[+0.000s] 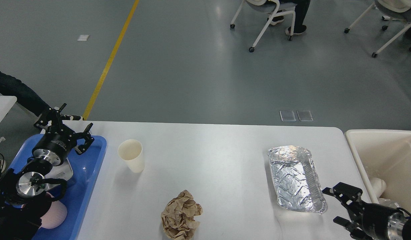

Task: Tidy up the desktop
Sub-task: 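Move the right gripper down to the near edge of the foil tray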

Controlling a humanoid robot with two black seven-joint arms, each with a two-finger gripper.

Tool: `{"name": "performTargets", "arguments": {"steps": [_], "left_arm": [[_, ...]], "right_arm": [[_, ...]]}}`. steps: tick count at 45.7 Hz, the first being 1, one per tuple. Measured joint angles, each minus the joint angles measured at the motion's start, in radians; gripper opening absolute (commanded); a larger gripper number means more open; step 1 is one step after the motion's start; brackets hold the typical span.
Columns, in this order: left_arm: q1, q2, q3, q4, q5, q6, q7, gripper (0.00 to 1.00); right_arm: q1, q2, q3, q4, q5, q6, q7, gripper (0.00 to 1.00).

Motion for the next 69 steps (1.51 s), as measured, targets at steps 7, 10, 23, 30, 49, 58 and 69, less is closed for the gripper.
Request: {"name": "performTargets", "arguments": {"steps": [7, 10, 23, 30, 49, 58, 69], "left_arm": [[-0.002, 0.001, 0.009, 0.0, 0.0, 0.007, -0.001, 0.97], [-0.002, 0.001, 0.01, 0.0, 0.0, 0.007, -0.001, 0.97], [-0.003, 0.003, 0.01, 0.0, 0.0, 0.008, -0.001, 0.97], [-0.003, 0.003, 0.01, 0.0, 0.0, 0.008, -0.001, 0.97], [-0.002, 0.003, 0.01, 0.0, 0.0, 0.008, 0.0, 0.97], [-0.001, 0.006, 0.01, 0.0, 0.0, 0.008, 0.0, 0.97], [0.001, 0.006, 0.01, 0.0, 0.0, 0.008, -0.001, 0.97]], "right_arm": [[0.0, 0.054, -0.011, -0.022, 0.07, -0.061, -0.022, 1.0], [-0.005, 0.075, -0.014, -0.035, 0.094, -0.073, -0.025, 1.0], [-0.01, 0.125, -0.017, -0.077, 0.158, -0.096, -0.034, 1.0], [-0.004, 0.174, -0.017, -0.084, 0.204, -0.133, -0.037, 1.0], [0.033, 0.29, -0.012, -0.083, 0.352, -0.26, -0.052, 1.0], [0.024, 0.311, -0.015, -0.081, 0.359, -0.321, -0.053, 1.0], [0.02, 0.305, -0.018, -0.074, 0.363, -0.421, -0.055, 1.0]]}}
